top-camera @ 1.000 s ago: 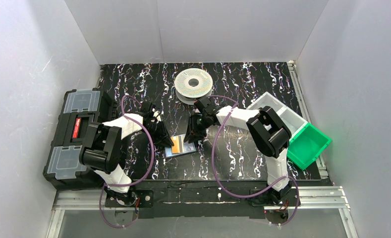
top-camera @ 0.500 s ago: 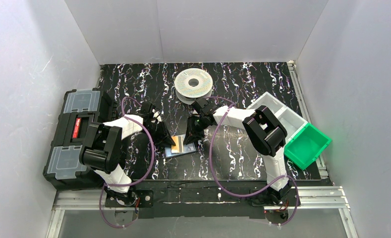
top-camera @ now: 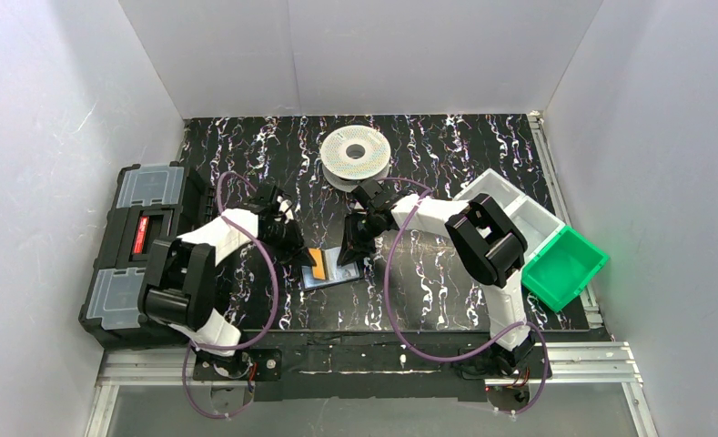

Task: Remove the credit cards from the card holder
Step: Remove the credit card from the card holder.

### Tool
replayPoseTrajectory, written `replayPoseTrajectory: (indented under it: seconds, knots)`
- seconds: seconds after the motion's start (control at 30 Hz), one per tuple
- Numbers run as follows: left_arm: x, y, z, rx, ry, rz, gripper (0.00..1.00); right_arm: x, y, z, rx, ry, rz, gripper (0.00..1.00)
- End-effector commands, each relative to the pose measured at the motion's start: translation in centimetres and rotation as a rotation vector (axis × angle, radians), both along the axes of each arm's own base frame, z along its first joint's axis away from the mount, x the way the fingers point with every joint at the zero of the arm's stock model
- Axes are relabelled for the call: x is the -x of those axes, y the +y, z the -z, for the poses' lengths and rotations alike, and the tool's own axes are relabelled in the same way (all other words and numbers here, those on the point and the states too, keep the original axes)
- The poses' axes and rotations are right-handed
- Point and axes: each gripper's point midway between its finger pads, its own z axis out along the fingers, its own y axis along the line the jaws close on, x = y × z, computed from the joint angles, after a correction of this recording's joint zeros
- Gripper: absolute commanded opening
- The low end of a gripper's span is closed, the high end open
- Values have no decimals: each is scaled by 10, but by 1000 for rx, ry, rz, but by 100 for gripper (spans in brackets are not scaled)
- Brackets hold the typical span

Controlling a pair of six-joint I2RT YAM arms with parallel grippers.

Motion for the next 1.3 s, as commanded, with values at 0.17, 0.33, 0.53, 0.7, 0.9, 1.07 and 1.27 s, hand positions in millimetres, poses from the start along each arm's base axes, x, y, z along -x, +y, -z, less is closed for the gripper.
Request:
replayPoseTrajectory:
  seconds: [0.17,0.33,0.53,0.7,0.9,1.07,1.27]
  knots:
    - [4,43,-38,-207,-96,5,0,2,-14,2,58,-14,0,29]
    - [-4,29,-77,-113,-197,24,0,-11,-15,-43,-10,-102,10,55]
    - [-17,-6,-129,123,-294,42,0,-28,-37,-108,-153,-218,89,77]
    - [-29,-36,-170,343,-348,55,0,-26,-59,-154,-306,-290,129,84]
    - [-36,-66,-195,514,-374,113,0,-14,-75,-190,-397,-384,151,86]
    - [-38,-89,-208,647,-365,142,0,-10,-76,-204,-478,-382,165,83]
    - [-38,-107,-215,732,-370,183,0,-8,-71,-215,-560,-349,172,75]
